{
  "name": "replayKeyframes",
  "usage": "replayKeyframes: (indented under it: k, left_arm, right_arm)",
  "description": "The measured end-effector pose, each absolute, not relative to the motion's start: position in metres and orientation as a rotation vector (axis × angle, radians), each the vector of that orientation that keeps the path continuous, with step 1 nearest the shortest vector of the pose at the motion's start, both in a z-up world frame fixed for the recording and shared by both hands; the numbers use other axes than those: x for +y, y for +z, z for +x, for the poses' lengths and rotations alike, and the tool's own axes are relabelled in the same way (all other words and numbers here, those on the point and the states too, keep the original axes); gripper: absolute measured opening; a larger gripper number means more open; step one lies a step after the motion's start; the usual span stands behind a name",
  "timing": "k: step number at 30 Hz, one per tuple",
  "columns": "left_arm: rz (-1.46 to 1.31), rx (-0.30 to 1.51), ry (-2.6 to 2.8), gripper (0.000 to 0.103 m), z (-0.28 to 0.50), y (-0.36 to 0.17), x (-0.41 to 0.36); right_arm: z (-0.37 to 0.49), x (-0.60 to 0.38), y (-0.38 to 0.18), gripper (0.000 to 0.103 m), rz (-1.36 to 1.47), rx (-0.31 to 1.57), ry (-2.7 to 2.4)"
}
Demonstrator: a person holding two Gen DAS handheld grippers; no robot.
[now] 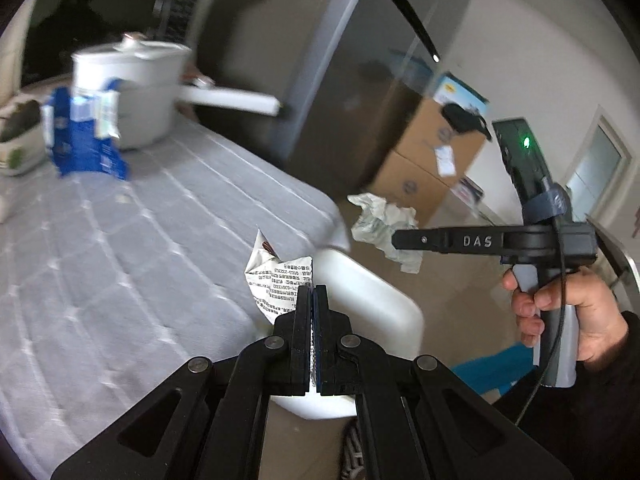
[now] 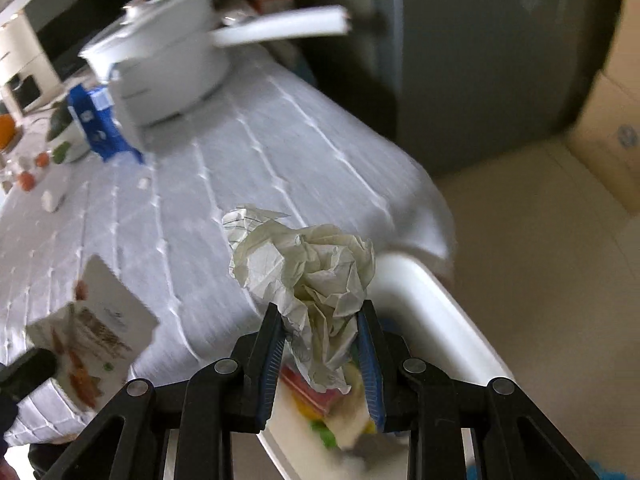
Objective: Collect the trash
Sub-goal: 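Carry the wrapper and tissue over the white bin and release both, then move both open tools back over the table toward the remaining trash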
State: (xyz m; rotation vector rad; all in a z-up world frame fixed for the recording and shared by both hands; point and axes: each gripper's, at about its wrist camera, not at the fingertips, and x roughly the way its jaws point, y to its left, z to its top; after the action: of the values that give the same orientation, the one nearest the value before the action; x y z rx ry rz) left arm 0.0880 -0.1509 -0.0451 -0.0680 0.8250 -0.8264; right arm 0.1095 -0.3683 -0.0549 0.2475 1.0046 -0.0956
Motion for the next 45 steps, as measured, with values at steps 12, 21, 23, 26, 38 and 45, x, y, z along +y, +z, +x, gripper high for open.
replayKeyframes:
  k: [12,21,23,26,38,45]
  left_arm:
    - [0.023,0.950,-0.896,0.000,0.085,-0.094,-0.234]
    - [0.056,1.011,-0.815,0.051,0.104,-0.113,-0.250]
    - [0.058,0.995,-0.776,0.078,0.104,-0.111,-0.246]
    - [0.065,0.996,-0.723,0.081,0.106,-0.105,-0.234]
    - [0.129,0.970,-0.528,0.098,0.087,-0.055,-0.178]
    - [0.217,0.913,-0.433,0.101,0.081,-0.007,-0.161]
  right_arm:
    - [0.075,-0.413,-0.077,0.032,0.321,1.089,-0.201]
    - [0.073,-0.423,-0.084,0.046,0.356,1.116,-0.205]
    - [0.073,-0.426,-0.084,0.061,0.381,1.117,-0.221]
    - [0.071,-0.433,-0.079,0.069,0.427,1.091,-0.235]
    - [0.094,-0.413,-0.058,0.081,0.464,1.005,-0.152]
    - [0.101,-0.381,-0.032,0.090,0.447,0.889,-0.009]
